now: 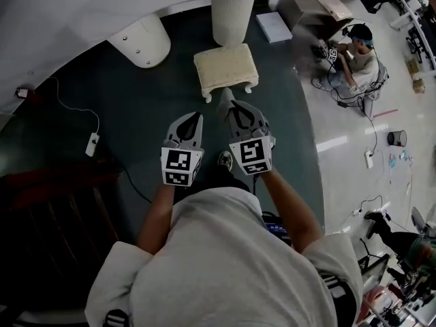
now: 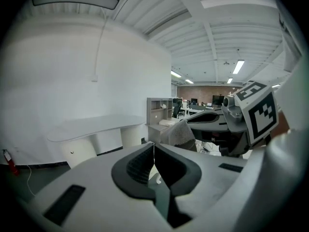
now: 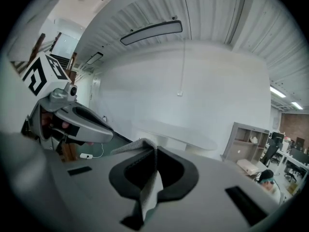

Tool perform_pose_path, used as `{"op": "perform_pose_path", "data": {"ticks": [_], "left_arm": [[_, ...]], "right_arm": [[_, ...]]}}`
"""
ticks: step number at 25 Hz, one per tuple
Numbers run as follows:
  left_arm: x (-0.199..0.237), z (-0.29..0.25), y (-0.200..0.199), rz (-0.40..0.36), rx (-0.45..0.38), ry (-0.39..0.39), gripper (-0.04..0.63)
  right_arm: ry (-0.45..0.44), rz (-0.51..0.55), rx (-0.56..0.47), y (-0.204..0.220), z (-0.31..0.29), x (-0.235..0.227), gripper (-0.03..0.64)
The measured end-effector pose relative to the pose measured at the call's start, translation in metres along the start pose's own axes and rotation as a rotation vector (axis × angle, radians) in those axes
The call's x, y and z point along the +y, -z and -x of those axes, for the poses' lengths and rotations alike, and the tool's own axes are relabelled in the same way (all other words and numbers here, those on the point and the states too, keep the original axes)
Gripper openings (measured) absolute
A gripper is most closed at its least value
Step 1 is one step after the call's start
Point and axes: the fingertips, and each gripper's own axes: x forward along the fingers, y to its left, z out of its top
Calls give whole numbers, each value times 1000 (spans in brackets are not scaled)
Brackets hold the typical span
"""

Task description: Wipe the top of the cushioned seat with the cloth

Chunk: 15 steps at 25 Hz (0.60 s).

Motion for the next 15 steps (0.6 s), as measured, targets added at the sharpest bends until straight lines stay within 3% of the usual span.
{"op": "perform_pose_path", "data": {"ticks": [5,11,15], "left_arm": [[34,-38,0,11,46,-9,2],[104,-98,5,52,85,9,2],[139,-145,7,8,114,68,2]], "right_arm": [[-47,-8,26,3,-50,-11,14],[-54,-23,93,7,-130,-29,14],[-24,0,156,14,-175,-49,14]]}}
